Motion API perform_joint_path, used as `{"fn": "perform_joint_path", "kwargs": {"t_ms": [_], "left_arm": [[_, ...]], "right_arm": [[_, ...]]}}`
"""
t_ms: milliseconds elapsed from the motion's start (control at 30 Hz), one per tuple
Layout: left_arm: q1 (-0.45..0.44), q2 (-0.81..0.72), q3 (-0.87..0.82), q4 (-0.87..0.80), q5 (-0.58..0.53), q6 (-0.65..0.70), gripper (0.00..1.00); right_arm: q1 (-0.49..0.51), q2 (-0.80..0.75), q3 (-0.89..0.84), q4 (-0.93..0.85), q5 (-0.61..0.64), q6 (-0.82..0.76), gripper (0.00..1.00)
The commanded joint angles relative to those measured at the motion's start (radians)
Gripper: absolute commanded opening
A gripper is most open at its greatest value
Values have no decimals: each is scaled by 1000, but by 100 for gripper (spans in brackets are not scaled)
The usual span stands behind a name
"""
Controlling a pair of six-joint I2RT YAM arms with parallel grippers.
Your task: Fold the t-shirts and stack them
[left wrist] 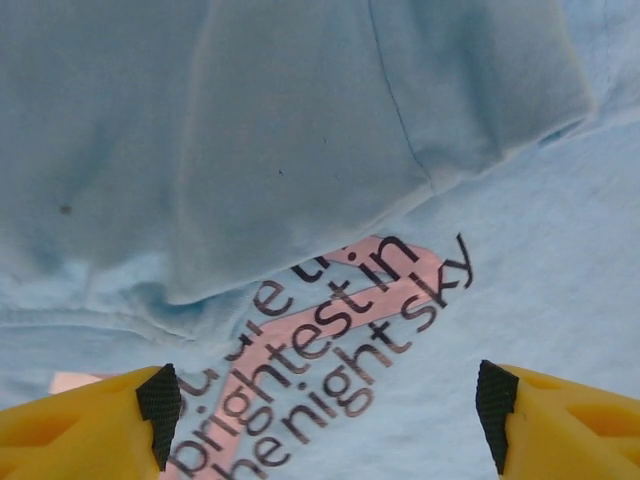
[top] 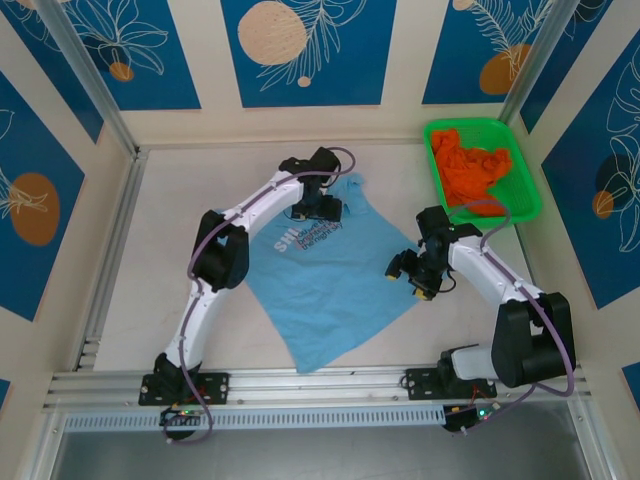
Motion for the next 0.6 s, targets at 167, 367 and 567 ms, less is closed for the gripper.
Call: {"fn": "perform_joint_path", "kwargs": {"t_ms": [167,367,567], "left_arm": [[-1,108,157,-82,-24,204,73],[-1,125,144,-87,-65,271,68],[-4,144,147,-94,-148,314,66]], "right_arm": [[-30,14,-3,4,-39,-23,74],[-37,31,4,6,-51,-23,74],[-43,54,13,20,-57,-22,74]]}}
